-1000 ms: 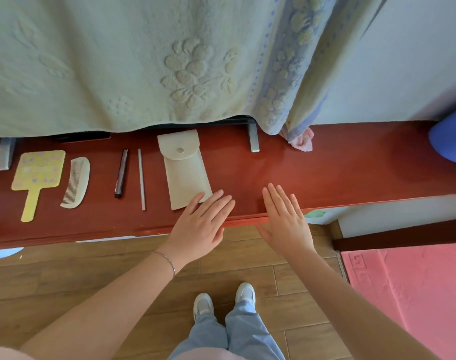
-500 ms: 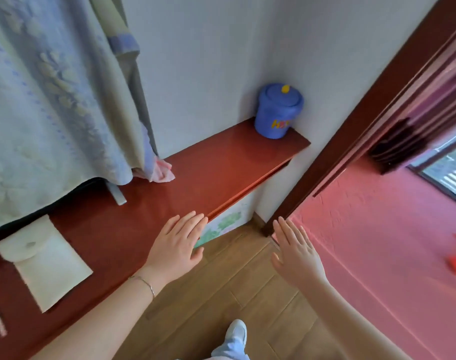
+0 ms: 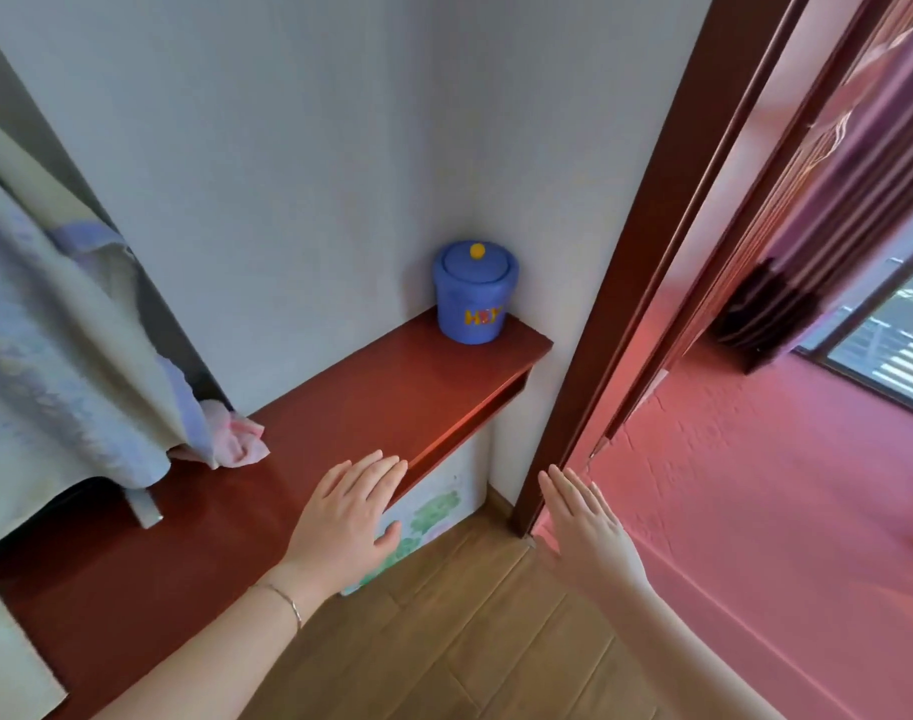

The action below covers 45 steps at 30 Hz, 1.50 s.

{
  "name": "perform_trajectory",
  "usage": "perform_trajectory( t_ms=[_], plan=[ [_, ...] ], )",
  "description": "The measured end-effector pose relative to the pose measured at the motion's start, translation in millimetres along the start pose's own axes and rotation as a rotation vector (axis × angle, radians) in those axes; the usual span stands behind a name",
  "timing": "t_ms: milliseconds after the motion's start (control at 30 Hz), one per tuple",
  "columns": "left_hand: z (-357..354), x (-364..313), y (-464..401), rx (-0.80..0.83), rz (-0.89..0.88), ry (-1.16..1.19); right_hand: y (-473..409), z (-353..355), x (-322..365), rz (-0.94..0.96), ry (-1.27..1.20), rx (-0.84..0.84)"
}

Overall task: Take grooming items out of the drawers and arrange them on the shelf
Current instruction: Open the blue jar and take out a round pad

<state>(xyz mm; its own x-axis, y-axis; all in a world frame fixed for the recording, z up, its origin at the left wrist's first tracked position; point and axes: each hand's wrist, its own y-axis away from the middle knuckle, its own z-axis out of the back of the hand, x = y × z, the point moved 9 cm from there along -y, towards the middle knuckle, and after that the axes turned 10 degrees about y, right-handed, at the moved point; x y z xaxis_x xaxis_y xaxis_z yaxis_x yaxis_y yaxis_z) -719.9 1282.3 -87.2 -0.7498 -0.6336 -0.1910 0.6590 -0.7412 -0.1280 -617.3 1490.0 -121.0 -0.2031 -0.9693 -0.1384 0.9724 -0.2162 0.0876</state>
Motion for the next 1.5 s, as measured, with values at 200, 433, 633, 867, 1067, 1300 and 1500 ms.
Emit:
perform_trajectory(
  t_ms=[200, 433, 633, 867, 1067, 1300, 1500],
  plan=[
    [9, -2, -42, -0.022, 0.033, -0.017, -46, 33, -28, 0.030, -0.128, -0.096],
    [-7, 30, -92, 0.005, 0.114, -0.016, -123, 57, -41, 0.089, -0.175, -0.112],
    [-21, 74, -146, 0.013, 0.201, 0.013, -210, 81, -44, 0.126, -0.238, -0.068],
    [-6, 98, -232, -0.085, 0.172, 0.094, -306, 115, -46, 0.147, -0.188, -0.083],
    [21, 104, -283, -0.163, 0.146, 0.094, -349, 121, -53, 0.165, -0.237, -0.094],
    [19, 115, -297, -0.121, 0.215, 0.063, -386, 121, -41, 0.217, -0.310, -0.088],
    [22, 125, -292, -0.102, 0.280, 0.054, -396, 119, -45, 0.177, -0.421, -0.178]
  ],
)
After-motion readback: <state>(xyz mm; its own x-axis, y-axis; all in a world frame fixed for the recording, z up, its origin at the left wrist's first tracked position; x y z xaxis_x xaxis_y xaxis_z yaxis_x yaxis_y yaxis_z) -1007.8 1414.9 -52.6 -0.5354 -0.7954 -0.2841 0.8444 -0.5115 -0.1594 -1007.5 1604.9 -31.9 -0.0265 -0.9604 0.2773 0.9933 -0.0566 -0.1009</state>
